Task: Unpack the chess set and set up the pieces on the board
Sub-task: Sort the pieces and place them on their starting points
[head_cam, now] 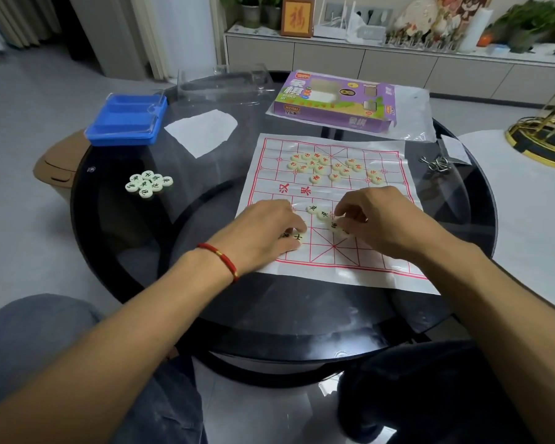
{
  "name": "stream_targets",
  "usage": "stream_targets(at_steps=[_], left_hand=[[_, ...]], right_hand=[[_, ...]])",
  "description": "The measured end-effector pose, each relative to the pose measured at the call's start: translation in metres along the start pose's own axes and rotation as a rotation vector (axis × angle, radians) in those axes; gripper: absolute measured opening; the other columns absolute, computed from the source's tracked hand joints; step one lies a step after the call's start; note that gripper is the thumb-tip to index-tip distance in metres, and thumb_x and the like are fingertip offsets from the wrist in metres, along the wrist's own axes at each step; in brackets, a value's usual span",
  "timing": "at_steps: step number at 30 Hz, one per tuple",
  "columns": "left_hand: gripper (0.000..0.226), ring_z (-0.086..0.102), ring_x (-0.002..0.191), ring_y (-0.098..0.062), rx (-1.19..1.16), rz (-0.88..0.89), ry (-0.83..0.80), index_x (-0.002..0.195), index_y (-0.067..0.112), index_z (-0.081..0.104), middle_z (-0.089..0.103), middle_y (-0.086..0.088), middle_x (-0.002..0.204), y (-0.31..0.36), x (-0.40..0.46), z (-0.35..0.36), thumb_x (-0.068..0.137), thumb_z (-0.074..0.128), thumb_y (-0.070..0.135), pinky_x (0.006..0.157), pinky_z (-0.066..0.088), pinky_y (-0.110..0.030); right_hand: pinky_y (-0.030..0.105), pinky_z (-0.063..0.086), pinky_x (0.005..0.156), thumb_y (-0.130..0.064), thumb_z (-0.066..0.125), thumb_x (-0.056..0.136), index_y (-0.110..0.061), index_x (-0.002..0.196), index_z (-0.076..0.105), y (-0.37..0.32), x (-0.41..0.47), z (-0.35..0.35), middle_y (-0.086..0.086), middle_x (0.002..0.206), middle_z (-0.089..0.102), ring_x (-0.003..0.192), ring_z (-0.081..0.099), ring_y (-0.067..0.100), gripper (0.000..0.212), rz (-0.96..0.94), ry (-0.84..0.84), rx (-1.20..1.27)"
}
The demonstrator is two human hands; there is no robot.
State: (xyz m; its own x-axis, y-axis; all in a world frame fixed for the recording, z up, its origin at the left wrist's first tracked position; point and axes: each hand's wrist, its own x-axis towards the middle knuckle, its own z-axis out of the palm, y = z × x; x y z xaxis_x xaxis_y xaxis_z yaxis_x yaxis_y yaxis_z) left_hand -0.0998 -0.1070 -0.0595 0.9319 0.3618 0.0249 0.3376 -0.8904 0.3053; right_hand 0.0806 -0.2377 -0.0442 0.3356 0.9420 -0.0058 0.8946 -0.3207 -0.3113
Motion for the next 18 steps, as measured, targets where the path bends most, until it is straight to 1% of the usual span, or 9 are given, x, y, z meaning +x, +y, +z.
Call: stream_targets(at_steps=[2, 4, 7, 9, 11, 12, 14, 16, 18], left_hand=[[0.033, 0.058, 0.101, -0.015, -0.015, -0.020, 0.026, 0.126, 0.023, 0.067, 0.065, 0.001, 0.116, 0.000, -0.003, -0.002, 0.096, 0.063, 0.036, 0.087, 0.046, -0.023], [0.033, 0.058, 0.094, -0.010, -0.078, -0.036, 0.096, 0.124, 0.025, 0.068, 0.066, 0.004, 0.111, -0.004, -0.010, -0.008, 0.093, 0.068, 0.034, 0.086, 0.048, -0.023], [0.030, 0.058, 0.088, -0.007, -0.159, -0.073, 0.177, 0.118, 0.023, 0.072, 0.067, 0.006, 0.104, -0.014, -0.025, -0.021, 0.089, 0.074, 0.030, 0.083, 0.051, -0.024], [0.029, 0.059, 0.086, -0.008, -0.155, -0.136, 0.197, 0.115, 0.023, 0.073, 0.066, 0.007, 0.100, -0.031, -0.034, -0.034, 0.087, 0.076, 0.028, 0.081, 0.050, -0.023], [0.026, 0.060, 0.088, -0.011, -0.083, -0.239, 0.223, 0.113, 0.023, 0.074, 0.066, 0.006, 0.096, -0.062, -0.043, -0.047, 0.087, 0.075, 0.024, 0.084, 0.048, -0.025], [0.026, 0.061, 0.092, -0.014, -0.039, -0.315, 0.240, 0.113, 0.023, 0.074, 0.067, 0.004, 0.098, -0.080, -0.047, -0.053, 0.087, 0.075, 0.021, 0.088, 0.048, -0.026], [0.029, 0.064, 0.103, -0.022, 0.022, -0.508, 0.301, 0.116, 0.023, 0.074, 0.070, -0.002, 0.108, -0.117, -0.055, -0.058, 0.089, 0.071, 0.014, 0.096, 0.048, -0.033], [0.032, 0.064, 0.109, -0.029, 0.059, -0.663, 0.376, 0.117, 0.024, 0.074, 0.070, -0.005, 0.117, -0.140, -0.057, -0.057, 0.089, 0.068, 0.010, 0.100, 0.049, -0.039], [0.037, 0.064, 0.107, -0.032, 0.093, -0.719, 0.401, 0.114, 0.029, 0.075, 0.070, -0.005, 0.115, -0.153, -0.057, -0.055, 0.084, 0.068, 0.008, 0.095, 0.054, -0.044]], right_hand=[[0.020, 0.047, 0.075, -0.021, 0.061, 0.099, -0.017, 0.114, 0.072, -0.003, -0.001, -0.003, 0.001, 0.107, 0.072, 0.087, 0.063, 0.015, 0.019, -0.014, 0.036, 0.010], [0.021, 0.050, 0.076, -0.021, 0.060, 0.100, -0.018, 0.115, 0.072, -0.012, -0.002, -0.003, 0.000, 0.109, 0.073, 0.088, 0.063, 0.014, 0.020, -0.048, 0.059, 0.008], [0.016, 0.047, 0.074, -0.021, 0.059, 0.100, -0.021, 0.121, 0.070, -0.040, 0.000, 0.003, -0.003, 0.116, 0.071, 0.089, 0.061, 0.010, 0.023, -0.118, 0.038, 0.023], [0.017, 0.051, 0.079, -0.023, 0.059, 0.100, -0.023, 0.125, 0.068, -0.066, 0.007, 0.010, -0.004, 0.121, 0.069, 0.094, 0.063, 0.010, 0.026, -0.182, 0.011, 0.031], [0.024, 0.055, 0.088, -0.026, 0.059, 0.100, -0.024, 0.128, 0.065, -0.093, 0.018, 0.019, -0.003, 0.127, 0.067, 0.103, 0.065, 0.014, 0.029, -0.258, 0.006, 0.033], [0.029, 0.056, 0.091, -0.026, 0.057, 0.101, -0.023, 0.130, 0.064, -0.107, 0.026, 0.024, -0.002, 0.129, 0.065, 0.107, 0.064, 0.017, 0.030, -0.303, 0.022, 0.026], [0.041, 0.056, 0.090, -0.025, 0.054, 0.100, -0.022, 0.132, 0.061, -0.133, 0.050, 0.038, 0.002, 0.128, 0.063, 0.110, 0.062, 0.024, 0.033, -0.387, 0.064, 0.002], [0.046, 0.054, 0.088, -0.023, 0.051, 0.098, -0.021, 0.135, 0.057, -0.160, 0.079, 0.055, 0.006, 0.128, 0.060, 0.113, 0.060, 0.029, 0.037, -0.428, 0.071, -0.040], [0.045, 0.050, 0.089, -0.023, 0.048, 0.098, -0.021, 0.139, 0.051, -0.183, 0.107, 0.071, 0.007, 0.131, 0.055, 0.117, 0.056, 0.031, 0.042, -0.441, 0.065, -0.101]])
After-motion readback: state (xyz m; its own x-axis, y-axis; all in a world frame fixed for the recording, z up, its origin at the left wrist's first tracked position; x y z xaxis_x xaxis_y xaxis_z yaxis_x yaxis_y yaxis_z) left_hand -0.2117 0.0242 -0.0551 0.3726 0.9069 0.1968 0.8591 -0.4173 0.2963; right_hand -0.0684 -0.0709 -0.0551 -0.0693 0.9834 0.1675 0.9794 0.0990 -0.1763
